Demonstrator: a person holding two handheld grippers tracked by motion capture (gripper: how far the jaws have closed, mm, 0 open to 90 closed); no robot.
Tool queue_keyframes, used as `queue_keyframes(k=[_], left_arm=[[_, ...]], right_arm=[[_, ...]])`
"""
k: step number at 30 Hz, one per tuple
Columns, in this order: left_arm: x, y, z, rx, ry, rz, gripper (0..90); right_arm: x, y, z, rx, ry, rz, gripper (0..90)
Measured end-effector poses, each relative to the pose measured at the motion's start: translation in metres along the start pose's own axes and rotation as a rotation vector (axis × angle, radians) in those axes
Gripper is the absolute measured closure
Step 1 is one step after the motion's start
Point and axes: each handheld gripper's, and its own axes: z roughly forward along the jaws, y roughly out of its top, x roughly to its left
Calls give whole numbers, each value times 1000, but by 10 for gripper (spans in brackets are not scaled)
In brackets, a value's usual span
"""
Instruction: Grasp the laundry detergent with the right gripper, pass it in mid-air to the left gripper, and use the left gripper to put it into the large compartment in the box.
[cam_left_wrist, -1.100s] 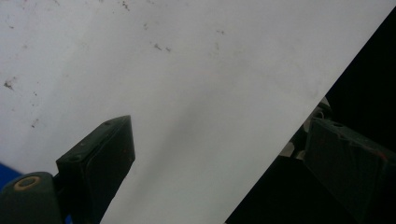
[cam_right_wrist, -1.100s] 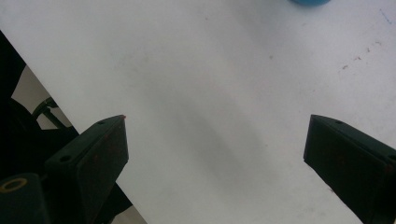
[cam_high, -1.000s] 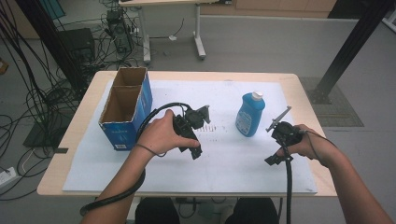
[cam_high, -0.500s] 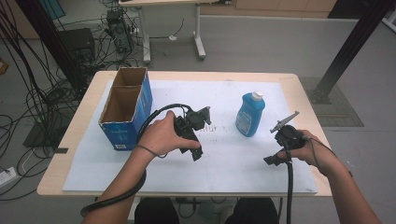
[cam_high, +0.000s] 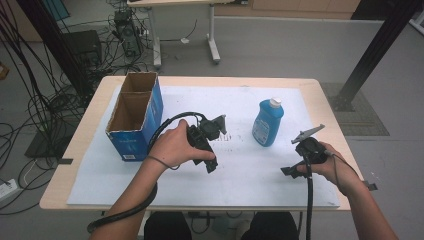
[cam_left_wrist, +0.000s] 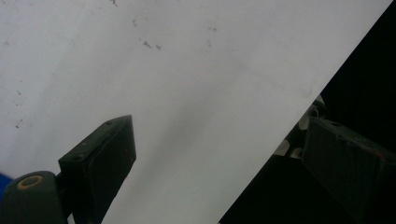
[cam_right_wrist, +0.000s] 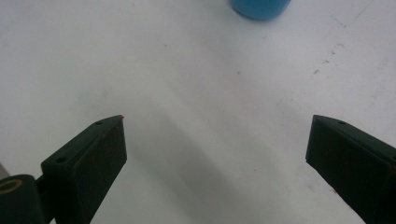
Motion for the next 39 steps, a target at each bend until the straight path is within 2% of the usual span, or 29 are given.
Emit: queue_keyframes(k=[6,12,17,20,22,27,39], left_arm=[[0,0,-1,-1,0,0,100],[1,0,-1,0,-1,0,99],[2,1,1,0,-8,2,99],[2,1,1,2,-10,0,99],[2,1,1,-1,-10,1,99],[2,1,1,-2,-12,1,99],[2,0,4,3,-19,-1,97]], right_arm=[[3,-13,4,-56,-17,21,42],[7,-28,8,-139,-51,48,40],[10,-36,13,-180,-67,66,34],[14,-40,16,-197,-90,74,30],[17,-46,19,-227,-105,77,34],[20,-55,25,-269,-112,84,39],[26,-77,43,-390,-113,138,32]])
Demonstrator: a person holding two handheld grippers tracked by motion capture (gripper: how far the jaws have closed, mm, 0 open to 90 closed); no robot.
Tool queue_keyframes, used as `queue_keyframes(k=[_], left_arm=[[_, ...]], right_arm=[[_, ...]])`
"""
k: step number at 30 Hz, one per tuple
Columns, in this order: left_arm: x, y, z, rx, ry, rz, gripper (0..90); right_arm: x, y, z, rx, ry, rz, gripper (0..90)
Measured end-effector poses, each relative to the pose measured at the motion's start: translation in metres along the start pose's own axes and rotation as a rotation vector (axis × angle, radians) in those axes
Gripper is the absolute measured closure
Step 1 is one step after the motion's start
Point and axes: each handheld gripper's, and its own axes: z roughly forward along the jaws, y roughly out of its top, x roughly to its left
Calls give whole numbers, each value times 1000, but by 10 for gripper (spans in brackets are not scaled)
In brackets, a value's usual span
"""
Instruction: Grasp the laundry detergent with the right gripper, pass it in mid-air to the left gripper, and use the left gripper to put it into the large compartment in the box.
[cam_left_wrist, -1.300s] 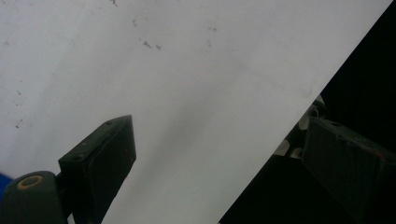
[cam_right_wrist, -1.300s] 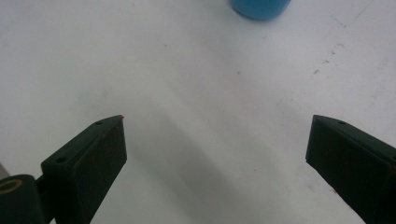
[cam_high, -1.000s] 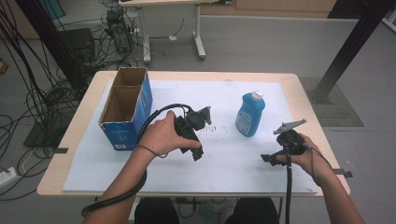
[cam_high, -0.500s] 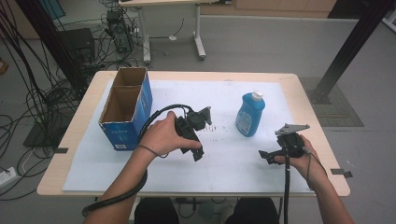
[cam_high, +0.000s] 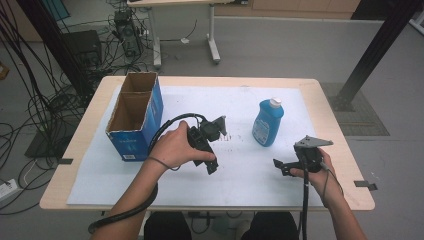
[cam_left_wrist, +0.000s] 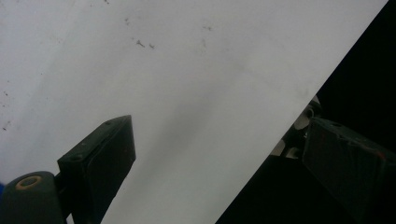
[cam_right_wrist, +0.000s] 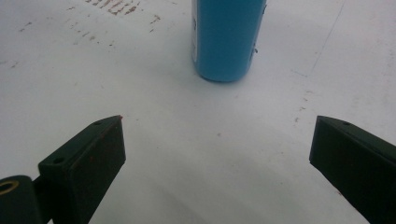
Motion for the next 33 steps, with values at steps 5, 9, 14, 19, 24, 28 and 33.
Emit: queue_keyframes(k=[5,9,14,19,24,28,33], left_arm=[[0,-1,-1,-4,-1,-2,97],[1,-2,0,-7,-10,-4,95],[2,-2,1,-4,-14,-6,96],[2,-1,1,-5,-19,-6,96],[2,-1,0,-6,-19,-9,96],[2,-1,0,-5,-17,-10,96],[2,-1,1,-2,-20,-12,95]], right_arm=[[0,-10,2,-51,3,12,33],[0,-18,4,-98,-3,14,44],[-2,-24,6,-126,4,36,40],[-2,-29,7,-149,1,47,34],[-2,-36,9,-182,-11,58,39],[-2,-43,10,-216,-16,61,49],[-3,-50,13,-243,-14,66,53]])
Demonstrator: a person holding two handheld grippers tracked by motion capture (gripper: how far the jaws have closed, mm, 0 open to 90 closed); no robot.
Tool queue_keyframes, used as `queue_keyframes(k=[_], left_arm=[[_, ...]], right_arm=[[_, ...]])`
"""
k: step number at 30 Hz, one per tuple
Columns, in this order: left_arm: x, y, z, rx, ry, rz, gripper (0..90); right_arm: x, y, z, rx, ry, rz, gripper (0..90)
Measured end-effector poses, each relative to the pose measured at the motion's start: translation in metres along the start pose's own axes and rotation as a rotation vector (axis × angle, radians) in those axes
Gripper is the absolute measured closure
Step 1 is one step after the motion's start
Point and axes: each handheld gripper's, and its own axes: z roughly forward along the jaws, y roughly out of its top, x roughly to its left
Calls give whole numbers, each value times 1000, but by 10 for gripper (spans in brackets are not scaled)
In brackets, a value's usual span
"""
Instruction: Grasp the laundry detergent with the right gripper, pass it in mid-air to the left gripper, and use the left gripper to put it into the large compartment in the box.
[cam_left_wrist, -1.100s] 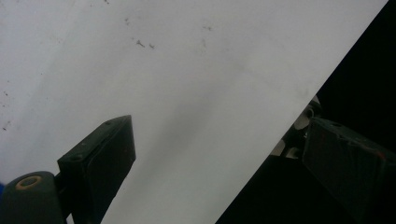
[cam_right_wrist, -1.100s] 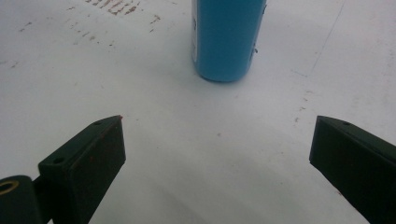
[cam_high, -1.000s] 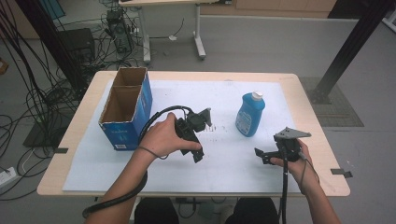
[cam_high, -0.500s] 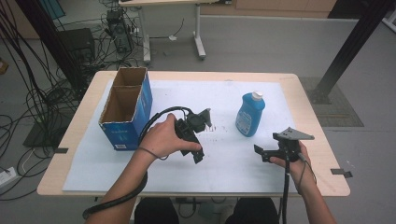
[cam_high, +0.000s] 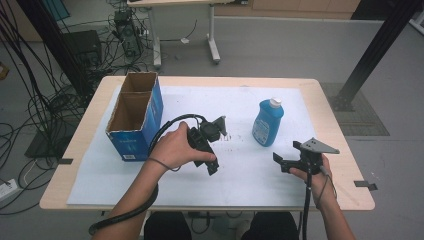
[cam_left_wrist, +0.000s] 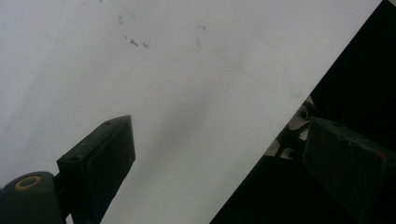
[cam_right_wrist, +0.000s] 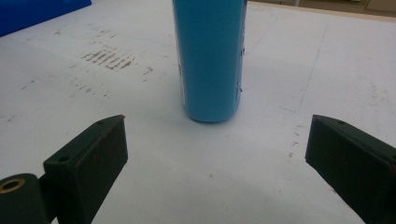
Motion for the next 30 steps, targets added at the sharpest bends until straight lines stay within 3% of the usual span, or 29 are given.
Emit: queue_keyframes(k=[15,30], left_arm=[[-2,1,0,1,1,4,94],[-1,-1,-3,-7,-11,10,93]], right_arm=[[-2,-4,4,-38,11,3,53],[-5,3,25,-44,27,-1,59]])
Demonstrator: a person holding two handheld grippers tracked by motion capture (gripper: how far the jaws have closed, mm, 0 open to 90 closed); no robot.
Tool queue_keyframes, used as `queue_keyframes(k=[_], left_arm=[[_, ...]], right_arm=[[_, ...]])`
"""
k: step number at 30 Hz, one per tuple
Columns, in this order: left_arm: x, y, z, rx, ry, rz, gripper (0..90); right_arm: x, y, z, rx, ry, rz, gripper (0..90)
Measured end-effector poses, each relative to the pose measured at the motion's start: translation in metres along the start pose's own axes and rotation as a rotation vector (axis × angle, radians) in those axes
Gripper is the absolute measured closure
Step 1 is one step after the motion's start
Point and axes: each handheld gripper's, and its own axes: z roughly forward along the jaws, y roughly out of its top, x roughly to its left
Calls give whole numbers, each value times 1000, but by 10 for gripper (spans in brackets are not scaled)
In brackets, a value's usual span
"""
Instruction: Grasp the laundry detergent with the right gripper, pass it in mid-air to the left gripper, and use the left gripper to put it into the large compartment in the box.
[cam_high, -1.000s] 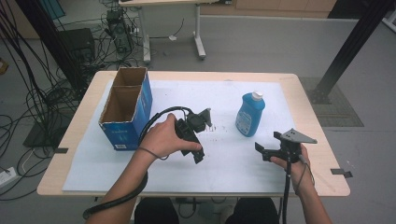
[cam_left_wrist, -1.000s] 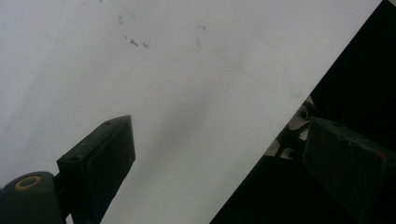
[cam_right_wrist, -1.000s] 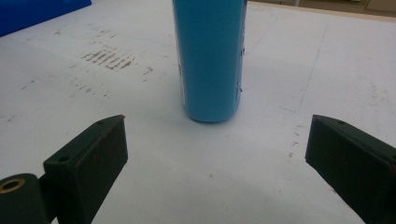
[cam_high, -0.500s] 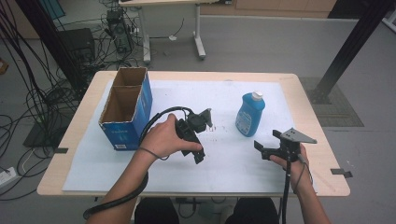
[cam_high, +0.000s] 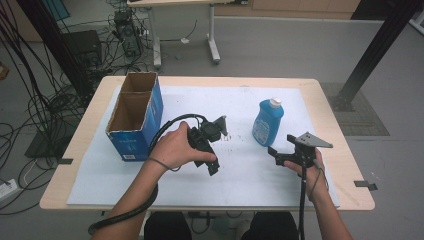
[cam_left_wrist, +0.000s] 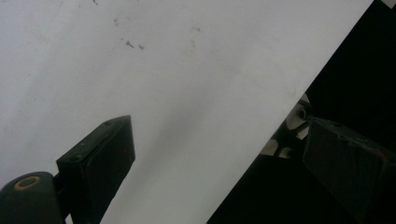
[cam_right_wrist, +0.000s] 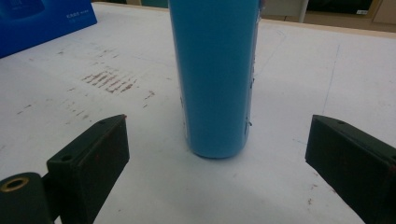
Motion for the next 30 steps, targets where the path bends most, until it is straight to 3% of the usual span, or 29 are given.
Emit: queue_keyframes(k=[30], left_arm=[[3,0,0,-1,-11,3,92]], right_arm=[[-7,19,34,-3,22,-20,61]])
